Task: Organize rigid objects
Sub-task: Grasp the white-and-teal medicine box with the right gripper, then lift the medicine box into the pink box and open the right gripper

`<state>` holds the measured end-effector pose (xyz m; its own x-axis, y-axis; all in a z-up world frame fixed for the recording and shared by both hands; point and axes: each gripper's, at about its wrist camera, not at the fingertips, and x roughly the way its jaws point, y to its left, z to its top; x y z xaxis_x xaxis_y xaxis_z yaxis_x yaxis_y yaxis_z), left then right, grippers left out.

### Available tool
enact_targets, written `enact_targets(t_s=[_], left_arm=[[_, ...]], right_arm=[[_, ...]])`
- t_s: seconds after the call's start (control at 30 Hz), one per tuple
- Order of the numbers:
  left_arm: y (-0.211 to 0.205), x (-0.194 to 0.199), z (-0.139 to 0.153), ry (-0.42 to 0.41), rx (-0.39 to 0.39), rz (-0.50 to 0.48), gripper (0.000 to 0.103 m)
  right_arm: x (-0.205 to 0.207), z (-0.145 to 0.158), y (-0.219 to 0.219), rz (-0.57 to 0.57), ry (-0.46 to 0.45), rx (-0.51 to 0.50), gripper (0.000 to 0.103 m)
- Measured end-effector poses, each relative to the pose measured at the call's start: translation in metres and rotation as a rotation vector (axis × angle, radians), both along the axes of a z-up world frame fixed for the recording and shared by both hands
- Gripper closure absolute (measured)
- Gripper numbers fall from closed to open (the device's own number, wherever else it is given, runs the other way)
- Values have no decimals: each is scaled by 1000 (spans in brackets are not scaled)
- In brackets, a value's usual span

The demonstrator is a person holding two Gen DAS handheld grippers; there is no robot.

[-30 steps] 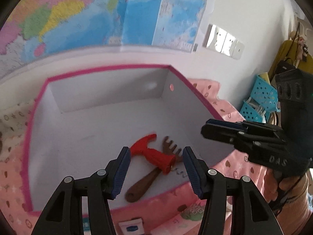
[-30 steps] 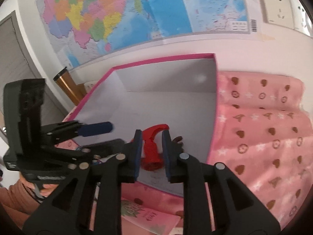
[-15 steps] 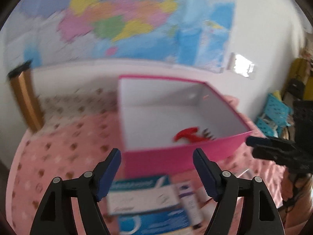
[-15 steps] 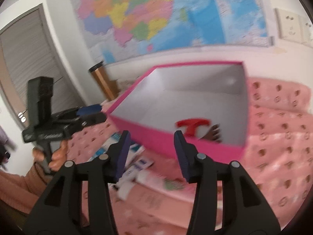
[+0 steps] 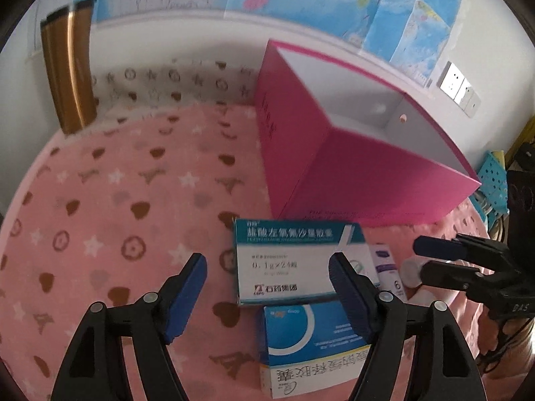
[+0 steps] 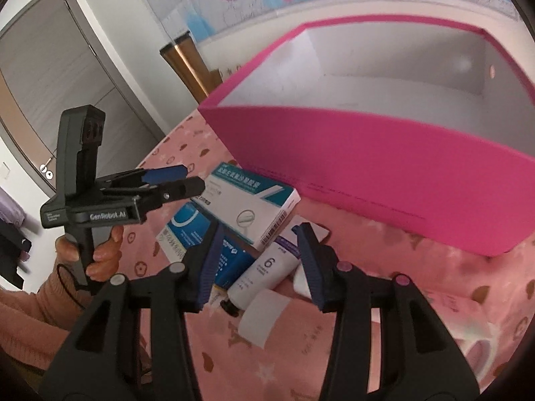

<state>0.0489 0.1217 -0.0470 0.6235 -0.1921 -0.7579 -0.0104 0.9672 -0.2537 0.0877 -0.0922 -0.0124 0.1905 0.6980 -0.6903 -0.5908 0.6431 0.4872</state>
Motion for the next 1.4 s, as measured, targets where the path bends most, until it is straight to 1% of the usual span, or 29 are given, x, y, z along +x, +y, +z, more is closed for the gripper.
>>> enact_targets(t_s=[0.13,0.2,0.23,0.3,0.4,0.47,0.53,0.63,0.8,0.93,1.17,1.4], left_arm=[[2,5,-7,38,-40,-14,27],[3,7,-11,56,-57,-17,29],[3,8,-13,65,-67,-19,33],[3,9,-13,63,-66,-23,34],[3,8,-13,66,-89,-43,41],[1,8,-13,70,-81,-51,46],[-2,7,-14,73,-76,-63,48],[-5,5,-13,74,-67,-69,48],[-6,2,-12,73,-66,-76,48],[-13,-2,-7,58,-34,-76,48],[-20,-9,8,24,-12,-83,48],[-33,-21,32,-41,7,-107,48]], right_arm=[[6,-8,14,2,15,-17,55],[9,-11,22,5,22,-30,55],[10,-12,25,5,26,-35,55],[13,-15,32,6,35,-50,55],[14,-19,36,-3,47,-69,55],[15,-22,38,-7,57,-71,55],[16,-25,39,-13,63,-70,55],[20,-28,44,-25,71,-83,54],[19,-29,41,-29,66,-67,54],[17,-27,38,-35,53,-49,54],[11,-15,25,-41,30,-4,54],[2,8,9,-53,-8,27,54]])
